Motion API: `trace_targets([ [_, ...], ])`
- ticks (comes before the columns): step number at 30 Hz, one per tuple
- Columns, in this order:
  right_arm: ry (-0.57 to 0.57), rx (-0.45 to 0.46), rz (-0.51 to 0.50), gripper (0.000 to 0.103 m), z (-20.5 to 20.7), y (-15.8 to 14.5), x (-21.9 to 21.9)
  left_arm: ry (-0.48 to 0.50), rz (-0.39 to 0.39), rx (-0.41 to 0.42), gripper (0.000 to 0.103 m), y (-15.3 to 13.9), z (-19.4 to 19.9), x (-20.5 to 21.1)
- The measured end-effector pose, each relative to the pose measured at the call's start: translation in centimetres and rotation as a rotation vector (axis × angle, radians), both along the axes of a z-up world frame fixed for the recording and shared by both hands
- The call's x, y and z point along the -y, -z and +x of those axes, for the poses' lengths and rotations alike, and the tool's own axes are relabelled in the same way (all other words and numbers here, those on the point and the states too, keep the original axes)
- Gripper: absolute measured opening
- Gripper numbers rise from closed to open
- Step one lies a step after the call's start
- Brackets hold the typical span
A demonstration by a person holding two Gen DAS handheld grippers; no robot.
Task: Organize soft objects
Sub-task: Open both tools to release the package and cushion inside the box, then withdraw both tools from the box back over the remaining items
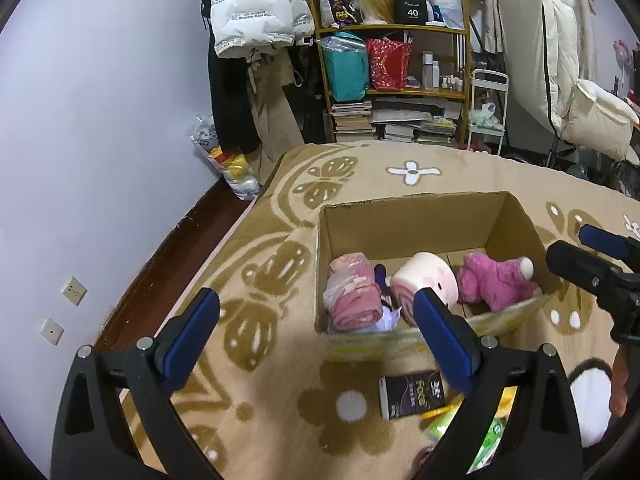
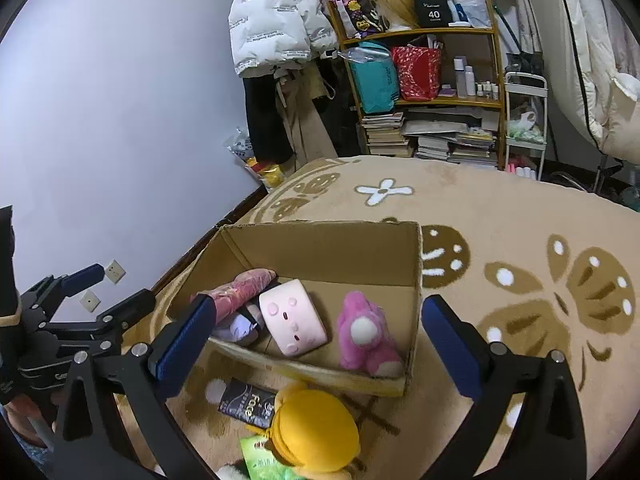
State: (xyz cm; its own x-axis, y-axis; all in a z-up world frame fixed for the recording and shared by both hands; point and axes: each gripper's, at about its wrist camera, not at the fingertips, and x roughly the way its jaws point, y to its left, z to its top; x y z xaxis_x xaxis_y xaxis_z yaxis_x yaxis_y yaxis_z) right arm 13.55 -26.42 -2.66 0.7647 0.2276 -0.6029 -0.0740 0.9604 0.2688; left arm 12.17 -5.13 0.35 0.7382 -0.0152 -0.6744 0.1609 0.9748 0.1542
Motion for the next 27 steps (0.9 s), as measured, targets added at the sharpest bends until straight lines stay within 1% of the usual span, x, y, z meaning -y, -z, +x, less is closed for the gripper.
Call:
trace_targets([
  [5,0.029,-0.012,0.006,0.103,-2.0,-0.9,0.2,-0.020,-0.008,-0.024,0.097,-0.6,-1.6,-0.7],
  [10,0.043,-0.023,0.008,0.103,-3.9,-1.6,0.4,-0.021,0.001,-0.034,0.097,-1.5,-3.4,-1.0],
  [15,0.052,-0.015,0.008,0.103,-6.1,-2.6,0.0,-0.021,-0.026,-0.046,0.097,-2.0,-5.4,-1.5],
  [21,0.052,-0.023,0.010,0.103,-8.4,-2.9,-0.2,-0.012,-0.022,-0.063,0.097,-1.3,-7.7,-1.7],
  [27,0.042,-0.044,0.010,0.103,-10.2,-1.8,-0.8,0.009,0.026,-0.078,0.097,-0.2,-9.1,-1.3],
])
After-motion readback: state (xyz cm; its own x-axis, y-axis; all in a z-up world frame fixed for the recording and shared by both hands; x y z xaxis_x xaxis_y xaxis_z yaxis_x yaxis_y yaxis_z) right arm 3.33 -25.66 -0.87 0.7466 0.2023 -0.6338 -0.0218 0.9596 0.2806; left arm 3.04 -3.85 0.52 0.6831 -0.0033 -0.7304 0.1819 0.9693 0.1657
